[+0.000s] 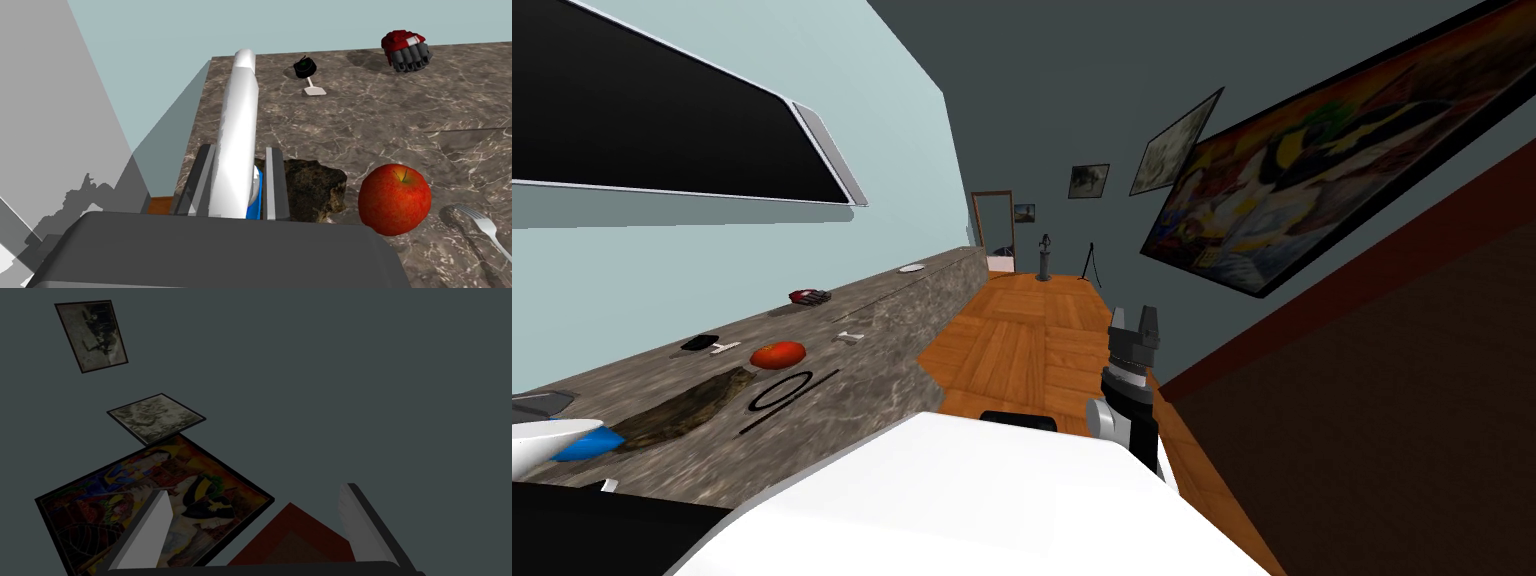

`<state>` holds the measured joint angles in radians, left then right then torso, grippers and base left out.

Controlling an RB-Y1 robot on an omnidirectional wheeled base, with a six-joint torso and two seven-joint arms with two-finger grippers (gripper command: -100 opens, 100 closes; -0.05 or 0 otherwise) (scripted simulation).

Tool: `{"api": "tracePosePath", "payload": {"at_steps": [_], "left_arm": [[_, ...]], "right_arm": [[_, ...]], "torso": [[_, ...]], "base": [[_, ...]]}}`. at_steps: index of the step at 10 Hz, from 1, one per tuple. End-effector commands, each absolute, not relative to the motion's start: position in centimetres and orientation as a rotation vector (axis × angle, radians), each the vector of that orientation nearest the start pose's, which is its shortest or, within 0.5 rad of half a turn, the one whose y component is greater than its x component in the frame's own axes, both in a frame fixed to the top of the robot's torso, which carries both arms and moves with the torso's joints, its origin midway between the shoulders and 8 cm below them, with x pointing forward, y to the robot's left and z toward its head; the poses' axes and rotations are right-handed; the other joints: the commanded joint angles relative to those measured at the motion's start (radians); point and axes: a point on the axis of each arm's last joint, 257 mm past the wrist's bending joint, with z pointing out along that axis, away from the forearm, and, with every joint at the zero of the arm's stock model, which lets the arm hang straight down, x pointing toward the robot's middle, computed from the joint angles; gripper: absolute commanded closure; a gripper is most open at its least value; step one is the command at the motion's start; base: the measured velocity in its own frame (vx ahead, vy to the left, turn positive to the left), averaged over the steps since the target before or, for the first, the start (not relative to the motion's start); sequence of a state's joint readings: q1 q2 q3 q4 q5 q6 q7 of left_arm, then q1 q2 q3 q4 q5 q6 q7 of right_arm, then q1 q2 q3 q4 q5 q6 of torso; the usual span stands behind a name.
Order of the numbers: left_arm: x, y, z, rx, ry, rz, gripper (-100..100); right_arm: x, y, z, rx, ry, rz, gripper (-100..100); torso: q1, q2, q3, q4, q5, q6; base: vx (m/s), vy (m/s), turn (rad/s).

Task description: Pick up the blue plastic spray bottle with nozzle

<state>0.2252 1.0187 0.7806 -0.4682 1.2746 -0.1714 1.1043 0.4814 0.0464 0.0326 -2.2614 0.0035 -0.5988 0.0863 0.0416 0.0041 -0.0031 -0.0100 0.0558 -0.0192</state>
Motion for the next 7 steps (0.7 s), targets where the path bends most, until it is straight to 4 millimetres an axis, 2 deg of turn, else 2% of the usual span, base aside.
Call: {"api": "tracePosePath", "payload": {"at_steps": [1,2,4,5,6,7], "left_arm": [[4.3,96.4,-14.5,-1.418,-1.147,-1.227,100],[4.1,97.0,-12.7,-1.407,-1.137,-1.234,100],[4.1,97.0,-12.7,-1.407,-1.137,-1.234,100],[4.4,97.9,-9.6,-1.400,-1.112,-1.251,100],[4.0,97.5,-11.1,-1.402,-1.122,-1.241,100],[4.0,97.6,-10.8,-1.402,-1.117,-1.242,0]], "right_arm": [[33.2,-26.9,4.0,0.585,0.526,1.276,0],[33.2,-26.9,4.1,0.585,0.526,1.276,0],[33.2,-26.9,4.1,0.585,0.526,1.276,0],[33.2,-26.9,4.1,0.585,0.526,1.276,0],[33.2,-26.9,4.0,0.585,0.526,1.276,0],[33.2,-26.9,4.1,0.585,0.526,1.276,0]], "torso": [[0.000,0.000,0.000,0.000,0.000,0.000],[0.000,0.001,0.001,0.000,0.001,0.000],[0.002,0.002,0.001,0.001,0.001,0.000],[0.005,0.003,0.002,0.001,0.002,0.000],[0.001,0.002,0.002,0.001,0.000,0.000],[0.003,0.003,0.002,0.001,0.002,0.000]], "base": [[0.034,-0.080,0.015],[0.023,-0.075,0.008],[0.011,-0.033,0.005],[0.037,-0.077,0.020],[0.023,-0.043,0.023],[0.003,-0.007,0.000]]}}
